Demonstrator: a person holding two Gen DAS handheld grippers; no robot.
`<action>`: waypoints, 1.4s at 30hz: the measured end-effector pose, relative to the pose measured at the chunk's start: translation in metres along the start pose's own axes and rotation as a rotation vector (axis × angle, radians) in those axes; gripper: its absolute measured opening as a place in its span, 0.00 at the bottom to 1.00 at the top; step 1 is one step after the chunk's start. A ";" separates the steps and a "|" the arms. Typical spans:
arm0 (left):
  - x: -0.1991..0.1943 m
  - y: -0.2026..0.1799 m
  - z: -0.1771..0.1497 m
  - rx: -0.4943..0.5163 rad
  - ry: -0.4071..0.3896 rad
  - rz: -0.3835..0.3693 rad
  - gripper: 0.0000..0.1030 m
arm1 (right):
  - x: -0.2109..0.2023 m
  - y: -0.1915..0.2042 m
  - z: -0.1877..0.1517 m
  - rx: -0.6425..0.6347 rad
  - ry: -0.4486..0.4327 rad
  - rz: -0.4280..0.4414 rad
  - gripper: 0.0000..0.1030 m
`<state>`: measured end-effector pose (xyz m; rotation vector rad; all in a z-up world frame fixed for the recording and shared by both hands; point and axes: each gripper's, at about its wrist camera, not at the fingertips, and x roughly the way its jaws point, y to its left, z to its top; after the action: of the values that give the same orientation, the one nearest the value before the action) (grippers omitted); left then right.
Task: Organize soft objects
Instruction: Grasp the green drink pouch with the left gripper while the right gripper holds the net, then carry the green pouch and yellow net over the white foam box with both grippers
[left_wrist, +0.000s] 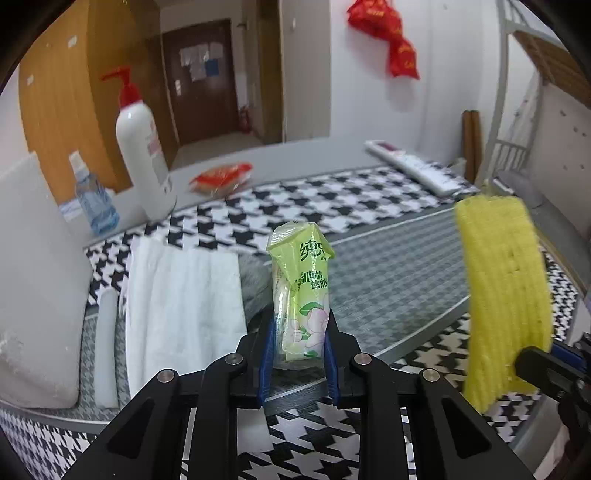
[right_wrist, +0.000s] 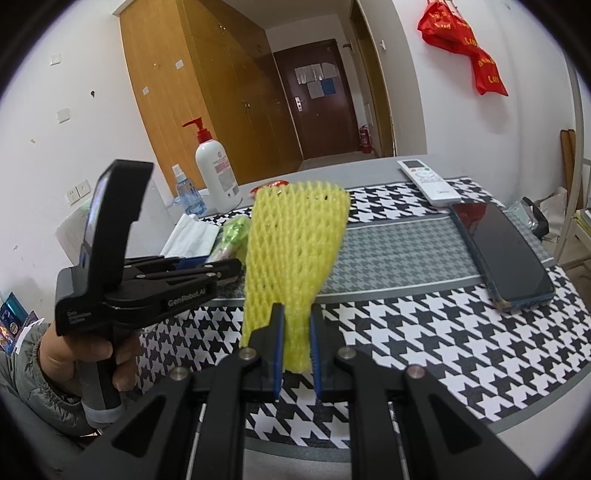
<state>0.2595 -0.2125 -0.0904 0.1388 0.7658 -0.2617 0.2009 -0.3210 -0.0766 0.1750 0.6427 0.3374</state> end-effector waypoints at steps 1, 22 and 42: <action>-0.004 -0.001 0.001 0.006 -0.013 -0.003 0.24 | -0.001 0.000 0.001 0.001 -0.001 -0.001 0.15; -0.104 0.026 0.004 0.005 -0.240 -0.048 0.24 | -0.026 0.046 0.026 -0.064 -0.095 0.015 0.15; -0.144 0.063 0.006 -0.014 -0.323 -0.014 0.24 | -0.026 0.078 0.053 -0.123 -0.145 0.039 0.15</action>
<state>0.1819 -0.1274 0.0167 0.0751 0.4479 -0.2836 0.1938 -0.2613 -0.0001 0.0928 0.4745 0.3967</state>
